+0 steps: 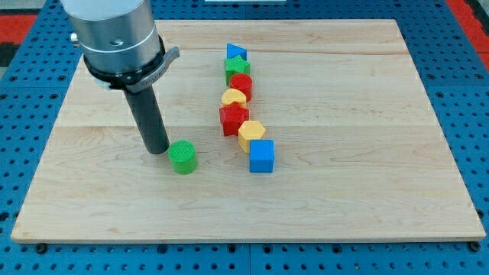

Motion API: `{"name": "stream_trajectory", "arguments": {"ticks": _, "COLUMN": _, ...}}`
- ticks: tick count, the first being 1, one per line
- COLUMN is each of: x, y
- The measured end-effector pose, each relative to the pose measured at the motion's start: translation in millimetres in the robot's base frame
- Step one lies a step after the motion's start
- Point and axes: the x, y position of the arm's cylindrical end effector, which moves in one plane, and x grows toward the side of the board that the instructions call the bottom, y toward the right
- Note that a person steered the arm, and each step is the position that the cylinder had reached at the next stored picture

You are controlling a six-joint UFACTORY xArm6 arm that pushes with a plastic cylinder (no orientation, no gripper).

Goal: Move the green circle below the blue cube

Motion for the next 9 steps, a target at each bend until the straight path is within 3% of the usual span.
{"name": "stream_trajectory", "arguments": {"ticks": 4, "x": -19, "y": 25}}
{"name": "stream_trajectory", "arguments": {"ticks": 9, "x": 20, "y": 27}}
